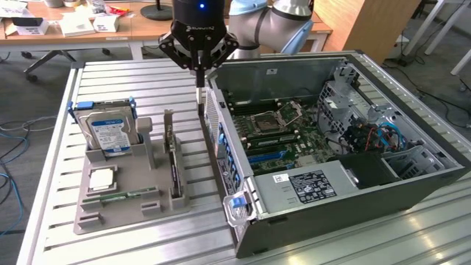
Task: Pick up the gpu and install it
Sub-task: 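Reach for the gpu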
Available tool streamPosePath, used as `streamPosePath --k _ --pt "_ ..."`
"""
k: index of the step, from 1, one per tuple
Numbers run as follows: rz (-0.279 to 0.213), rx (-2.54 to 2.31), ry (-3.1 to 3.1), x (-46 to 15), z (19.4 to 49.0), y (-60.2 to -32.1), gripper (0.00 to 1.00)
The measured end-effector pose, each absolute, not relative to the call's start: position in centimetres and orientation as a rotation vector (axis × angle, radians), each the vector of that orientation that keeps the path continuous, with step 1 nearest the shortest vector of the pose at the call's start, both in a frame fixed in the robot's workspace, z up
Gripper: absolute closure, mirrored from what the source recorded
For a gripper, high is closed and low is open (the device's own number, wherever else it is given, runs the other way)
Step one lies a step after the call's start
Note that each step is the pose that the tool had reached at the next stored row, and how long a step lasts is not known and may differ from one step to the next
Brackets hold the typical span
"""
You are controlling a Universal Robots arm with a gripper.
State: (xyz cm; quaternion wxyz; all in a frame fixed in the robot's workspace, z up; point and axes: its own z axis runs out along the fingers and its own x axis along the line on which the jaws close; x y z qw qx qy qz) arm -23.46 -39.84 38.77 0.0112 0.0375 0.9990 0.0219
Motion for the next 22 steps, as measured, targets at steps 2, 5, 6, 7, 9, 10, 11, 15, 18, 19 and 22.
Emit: streamPosePath --k 2,5,6,7,9,10,11,15,18,19,22 --pt "0.068 0.117 3.117 -23.9 38.7 -39.8 0.89" --pt "0.067 0.117 3.118 -24.7 38.7 -39.8 0.89" --pt "0.067 0.117 3.118 -25.0 38.7 -39.8 0.89" --pt "0.067 0.117 3.119 -25.2 38.7 -39.8 0.89" --pt "0.067 0.117 3.119 -25.7 38.6 -39.8 0.89" --pt "0.067 0.117 3.12 -26.0 38.6 -39.8 0.89" --pt "0.066 0.117 3.12 -26.2 38.6 -39.8 0.89" --pt "0.066 0.118 3.122 -27.1 38.5 -39.8 0.89" --pt "0.065 0.118 3.124 -27.7 38.5 -39.8 0.89" --pt "0.065 0.118 3.125 -27.9 38.5 -39.8 0.89" --pt "0.064 0.118 3.128 -28.3 38.4 -39.8 0.89"
